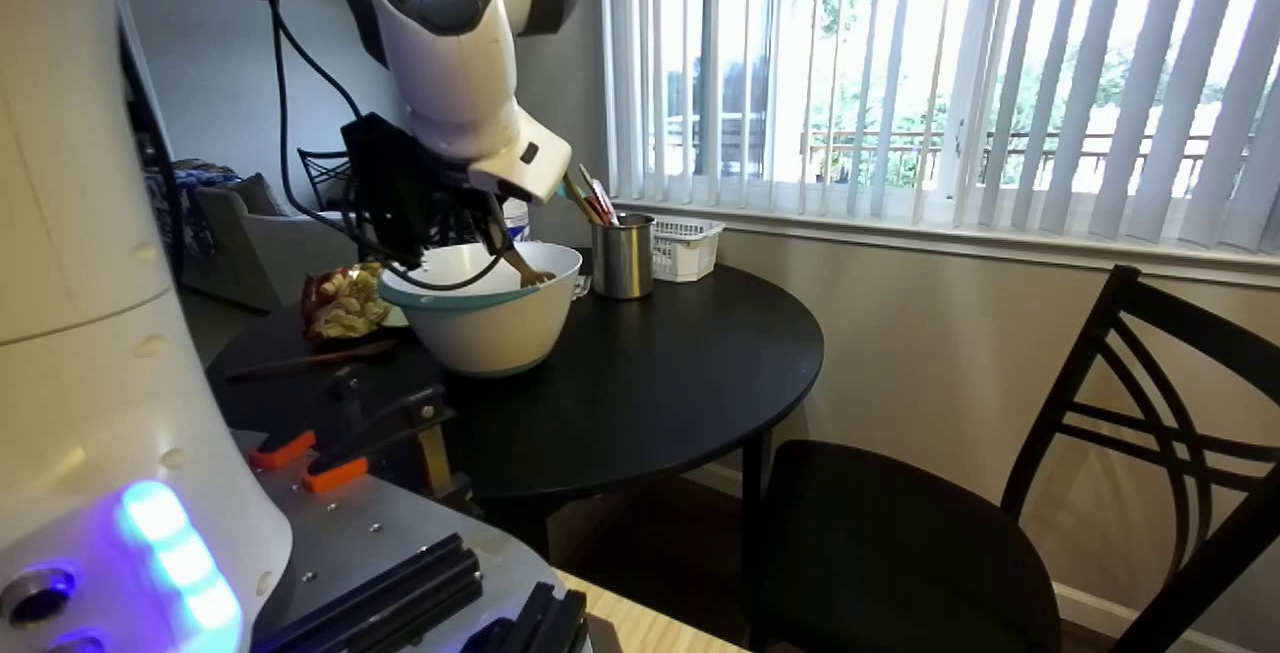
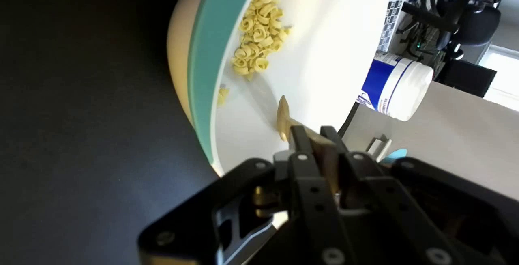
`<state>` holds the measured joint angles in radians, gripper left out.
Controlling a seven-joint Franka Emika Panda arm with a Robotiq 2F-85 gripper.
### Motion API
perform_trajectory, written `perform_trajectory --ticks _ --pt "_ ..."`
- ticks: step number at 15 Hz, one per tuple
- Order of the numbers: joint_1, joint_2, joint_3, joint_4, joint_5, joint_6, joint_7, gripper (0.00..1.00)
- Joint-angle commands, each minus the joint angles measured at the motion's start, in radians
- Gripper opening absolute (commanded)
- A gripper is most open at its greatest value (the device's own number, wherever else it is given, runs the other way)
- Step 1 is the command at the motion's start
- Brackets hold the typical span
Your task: Mix the substance in the white bowl with the wooden spoon in the white bowl
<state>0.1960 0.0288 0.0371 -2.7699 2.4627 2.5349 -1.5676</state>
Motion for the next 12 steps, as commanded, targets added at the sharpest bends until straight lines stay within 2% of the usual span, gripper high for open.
perform_trajectory --ticks 1,6,10,12 --pt "-0.015 -0.094 0.045 -0.026 -0.074 0.075 0.019 0.03" --pt "0.001 -0.123 0.106 -0.020 -0.322 0.129 0.150 0.03" --pt "0.009 -0.137 0.154 -0.022 -0.520 0.251 0.262 0.03" --pt "0.028 -0.137 0.153 -0.023 -0.585 0.290 0.296 0.03"
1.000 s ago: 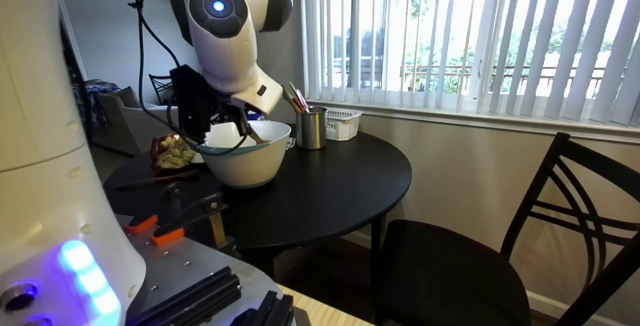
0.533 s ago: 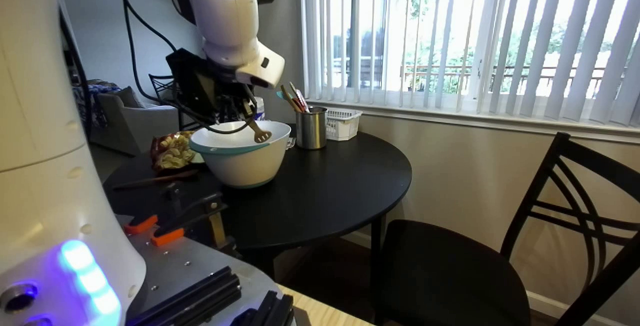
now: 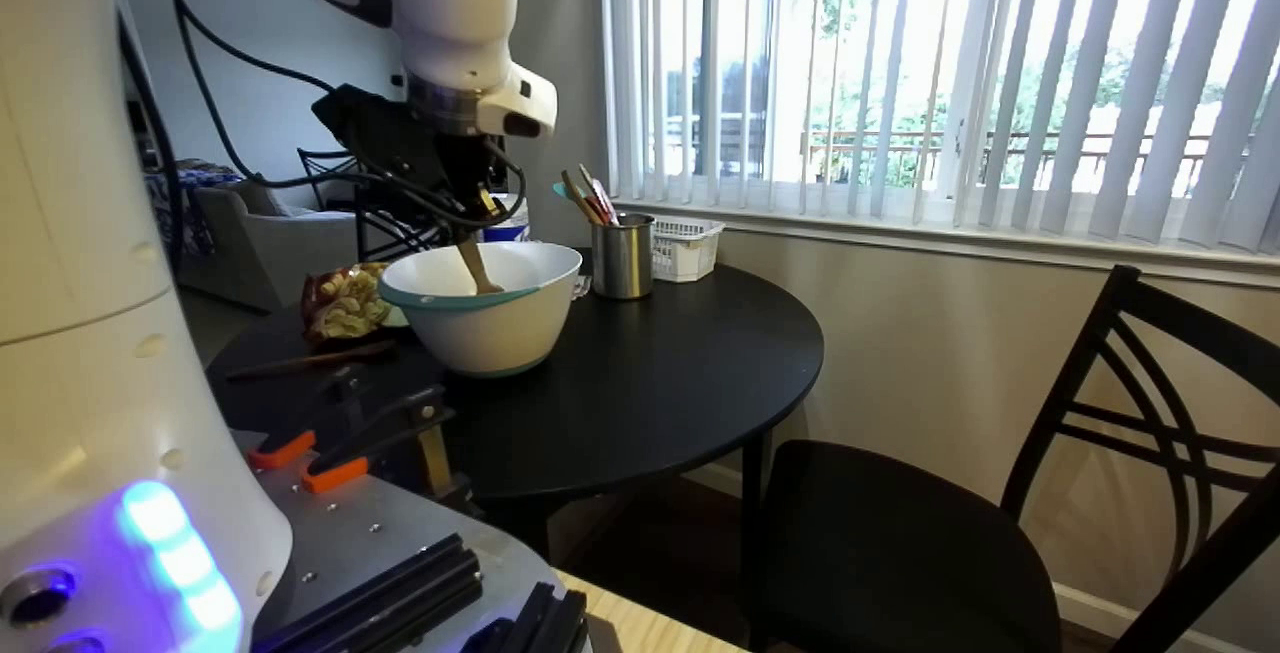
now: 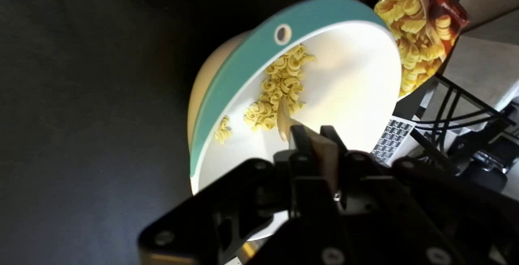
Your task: Mix the substance in the white bowl with the wooden spoon in the white bowl
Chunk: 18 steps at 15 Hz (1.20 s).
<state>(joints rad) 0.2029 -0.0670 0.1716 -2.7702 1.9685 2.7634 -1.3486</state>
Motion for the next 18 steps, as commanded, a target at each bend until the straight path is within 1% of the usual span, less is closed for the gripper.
perform_trajectory --ticks 1,5,9,14,18 --pt "0.025 -0.039 0.020 -0.022 -0.119 0.071 0.090 0.03" --pt "0.041 -0.039 0.030 -0.021 -0.217 0.146 0.134 0.03" --pt "0.052 -0.039 0.044 -0.022 -0.276 0.225 0.142 0.03" --pt "0.052 -0.042 0.043 -0.021 -0.318 0.234 0.136 0.03" --pt "0.049 -0.084 0.038 -0.029 -0.313 0.204 0.127 0.03"
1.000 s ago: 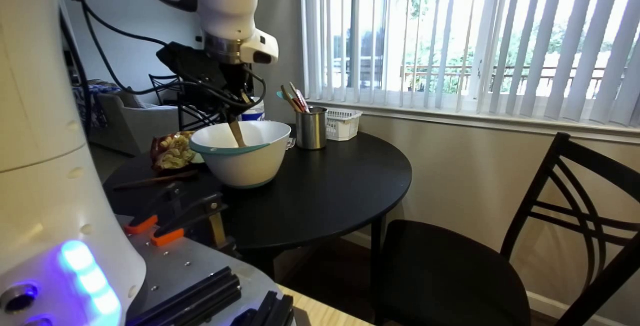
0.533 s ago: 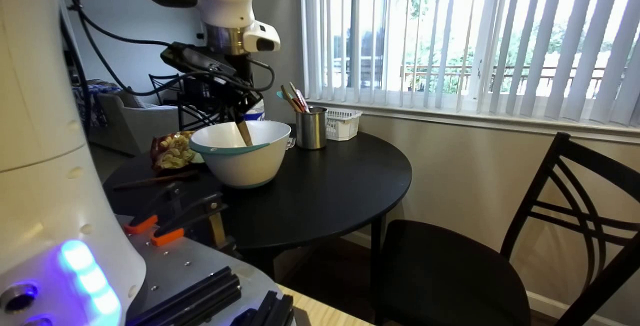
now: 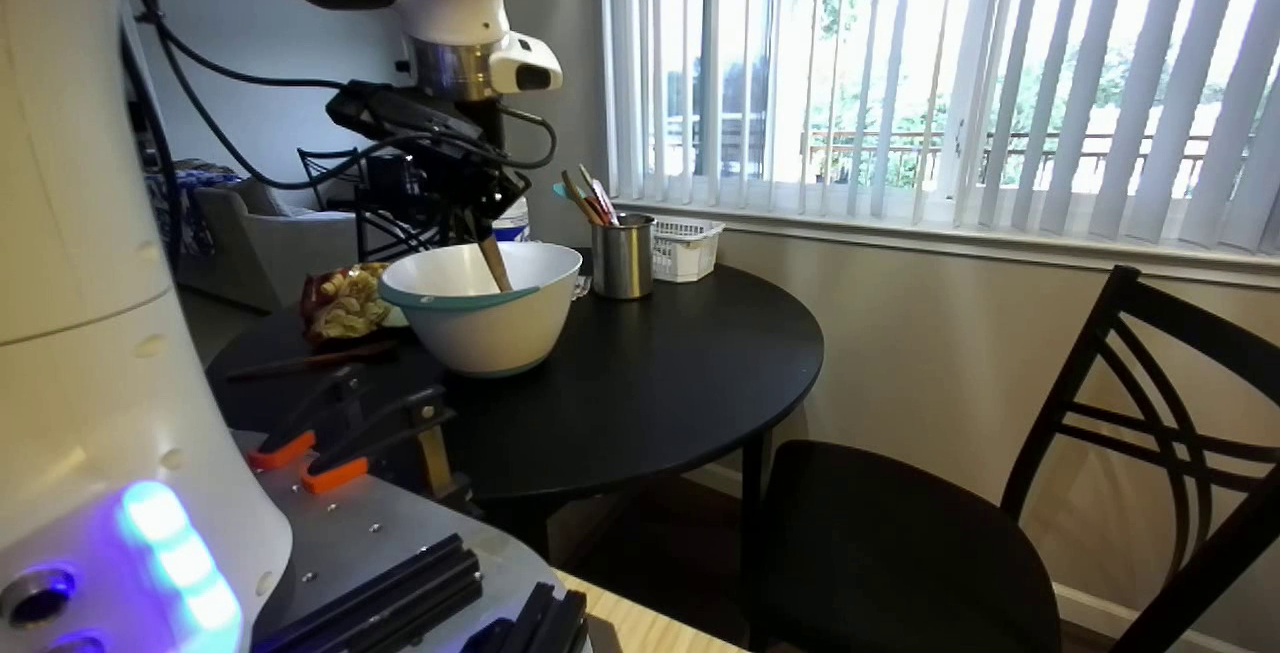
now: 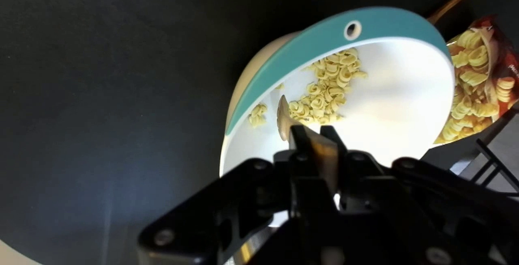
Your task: Mix the substance in the white bowl with the wooden spoon in the white bowl
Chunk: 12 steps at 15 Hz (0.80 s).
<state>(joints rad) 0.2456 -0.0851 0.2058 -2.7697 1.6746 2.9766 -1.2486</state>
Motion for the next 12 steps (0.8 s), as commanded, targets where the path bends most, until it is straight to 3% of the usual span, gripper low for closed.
perform_trajectory --ticks 1,9,10,12 --pt "0.006 -0.072 0.002 -0.030 -0.019 -0.014 0.025 0.03" --pt "0.004 -0.099 -0.012 -0.027 -0.021 -0.134 0.043 0.03" --pt "0.000 -0.058 -0.006 0.000 0.000 -0.096 0.002 0.11" --pt "0.000 -0.058 -0.009 0.000 0.000 -0.114 0.003 0.11"
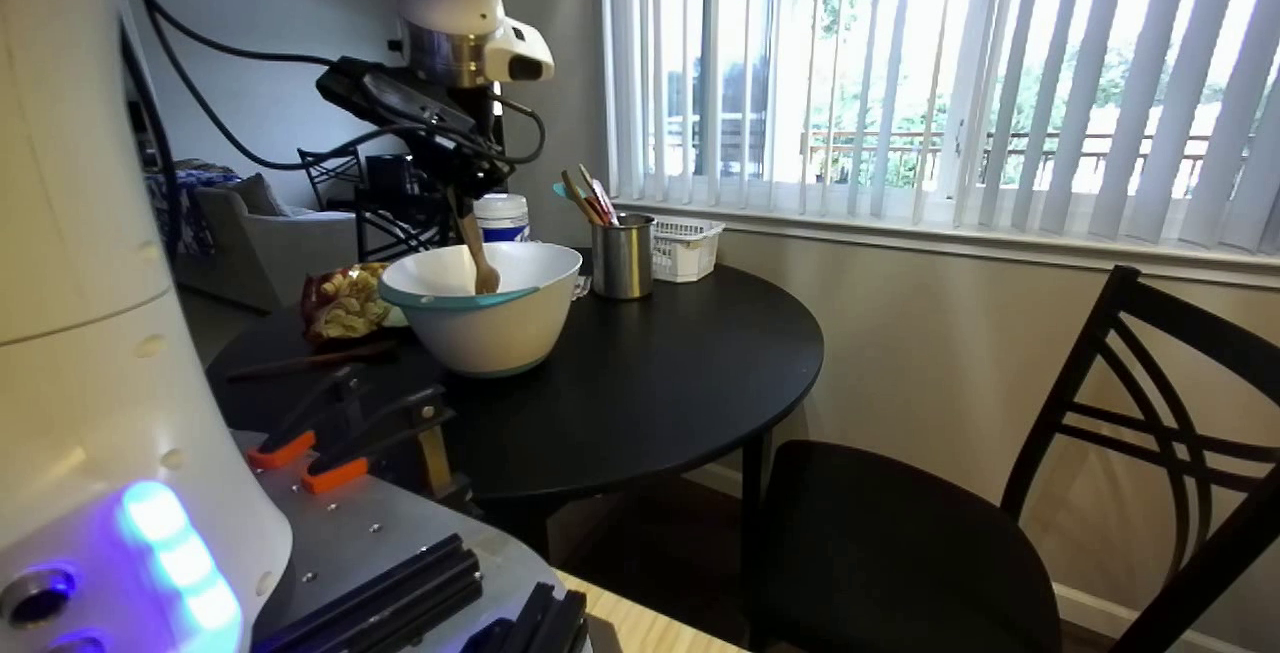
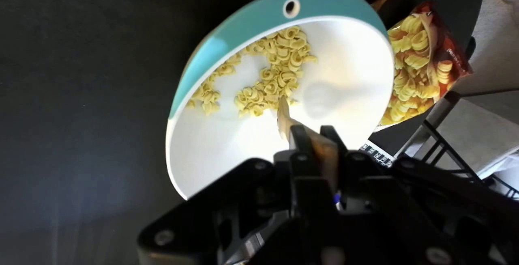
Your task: Mix the substance in the white bowl with the wooden spoon in the white bowl
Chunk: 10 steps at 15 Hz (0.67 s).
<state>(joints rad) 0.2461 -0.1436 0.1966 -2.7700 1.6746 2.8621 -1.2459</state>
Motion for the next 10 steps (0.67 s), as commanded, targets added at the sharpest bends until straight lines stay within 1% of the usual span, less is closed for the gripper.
perform_trajectory --ticks 1,8,9,10 --pt "0.000 0.000 -0.001 0.000 0.000 -0.001 0.000 0.11" --pt "0.000 0.000 -0.001 0.000 0.000 -0.001 0.000 0.11" --pt "0.000 0.000 -0.001 0.000 0.000 -0.001 0.000 0.03" --pt "0.013 0.023 0.016 -0.005 -0.028 0.029 0.046 0.03"
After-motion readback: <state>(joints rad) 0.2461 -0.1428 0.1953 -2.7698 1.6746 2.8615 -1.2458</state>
